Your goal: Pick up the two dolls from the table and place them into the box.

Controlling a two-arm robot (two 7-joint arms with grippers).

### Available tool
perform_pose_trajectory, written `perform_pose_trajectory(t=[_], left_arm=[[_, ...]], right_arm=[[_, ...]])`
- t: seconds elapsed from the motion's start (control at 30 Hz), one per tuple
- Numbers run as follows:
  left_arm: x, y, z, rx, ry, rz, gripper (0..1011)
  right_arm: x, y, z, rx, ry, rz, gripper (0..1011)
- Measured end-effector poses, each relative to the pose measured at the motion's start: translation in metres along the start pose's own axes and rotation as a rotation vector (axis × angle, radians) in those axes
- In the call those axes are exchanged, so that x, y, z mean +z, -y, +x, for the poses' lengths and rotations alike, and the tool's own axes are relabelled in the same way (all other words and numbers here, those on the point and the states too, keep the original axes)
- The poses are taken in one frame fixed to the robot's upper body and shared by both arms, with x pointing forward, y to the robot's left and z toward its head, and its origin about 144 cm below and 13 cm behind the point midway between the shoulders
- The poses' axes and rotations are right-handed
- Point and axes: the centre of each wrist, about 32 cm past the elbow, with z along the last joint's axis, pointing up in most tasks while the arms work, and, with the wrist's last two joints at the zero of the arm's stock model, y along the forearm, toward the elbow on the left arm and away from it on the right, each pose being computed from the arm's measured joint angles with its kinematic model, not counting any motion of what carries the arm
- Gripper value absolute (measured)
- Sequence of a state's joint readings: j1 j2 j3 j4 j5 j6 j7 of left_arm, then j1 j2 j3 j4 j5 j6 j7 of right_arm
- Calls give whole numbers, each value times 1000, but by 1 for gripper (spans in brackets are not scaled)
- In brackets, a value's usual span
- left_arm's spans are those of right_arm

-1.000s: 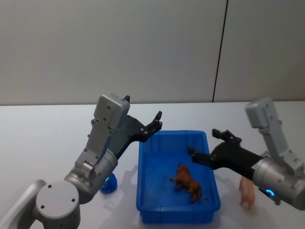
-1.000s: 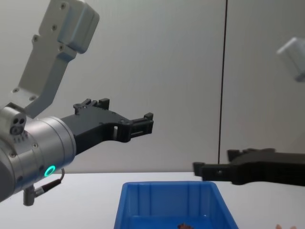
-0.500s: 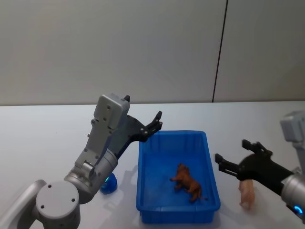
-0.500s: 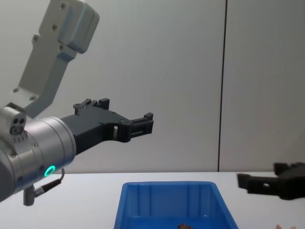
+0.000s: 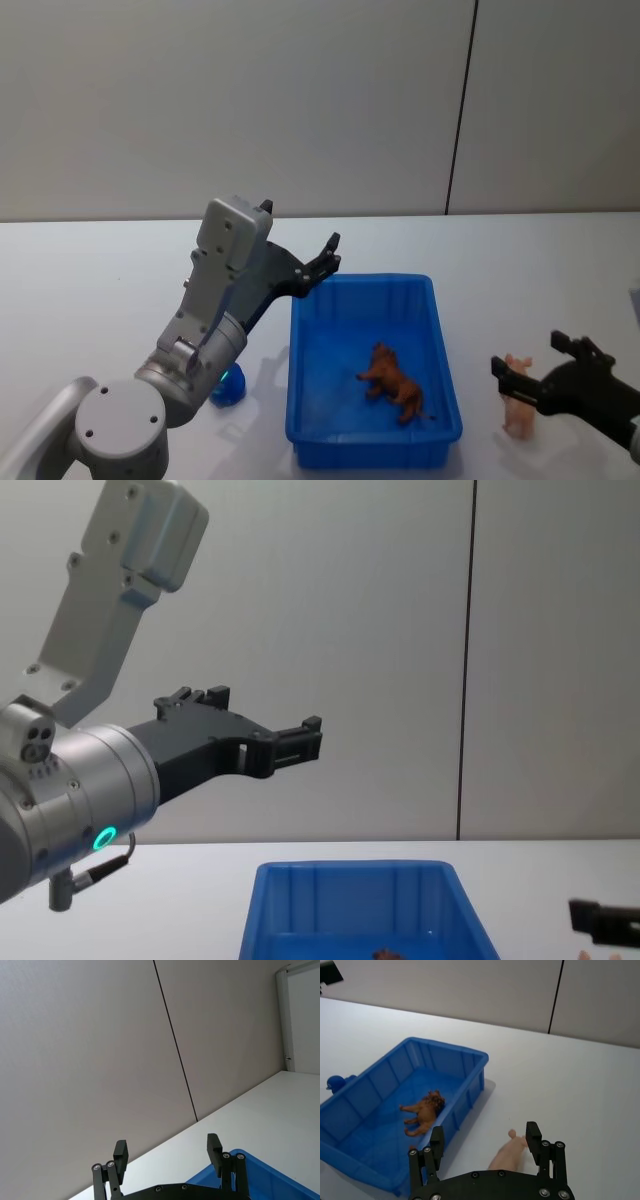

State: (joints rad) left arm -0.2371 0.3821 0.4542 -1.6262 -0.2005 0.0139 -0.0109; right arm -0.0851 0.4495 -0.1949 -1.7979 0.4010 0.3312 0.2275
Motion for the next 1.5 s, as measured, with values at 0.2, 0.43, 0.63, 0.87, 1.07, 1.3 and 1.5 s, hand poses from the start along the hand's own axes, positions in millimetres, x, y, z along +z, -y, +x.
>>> perform_pose_trajectory(t=[0.2, 0.43, 0.63, 0.87, 1.07, 1.3, 1.5], left_arm=[[0, 0, 0, 0, 0, 0, 1001], [0, 0, 0, 0, 0, 0, 1001], [0, 0, 0, 0, 0, 0, 1001], [0, 0, 0, 0, 0, 0, 1001], [0, 0, 0, 0, 0, 0, 1001], [0, 0, 0, 0, 0, 0, 1001], [0, 0, 0, 0, 0, 0, 1001]], right_arm=[[-6, 4, 1, -12, -16, -38, 1001], [-14, 4, 2, -20, -32, -80, 1001], [-22, -2, 2, -24, -49, -117, 1001], [-28, -12, 1, -29, -59, -138, 1001], [-31, -21, 0, -32, -63, -152, 998], [-34, -29, -1, -34, -67, -167, 839], [-35, -35, 0, -39, -67, -182, 673]])
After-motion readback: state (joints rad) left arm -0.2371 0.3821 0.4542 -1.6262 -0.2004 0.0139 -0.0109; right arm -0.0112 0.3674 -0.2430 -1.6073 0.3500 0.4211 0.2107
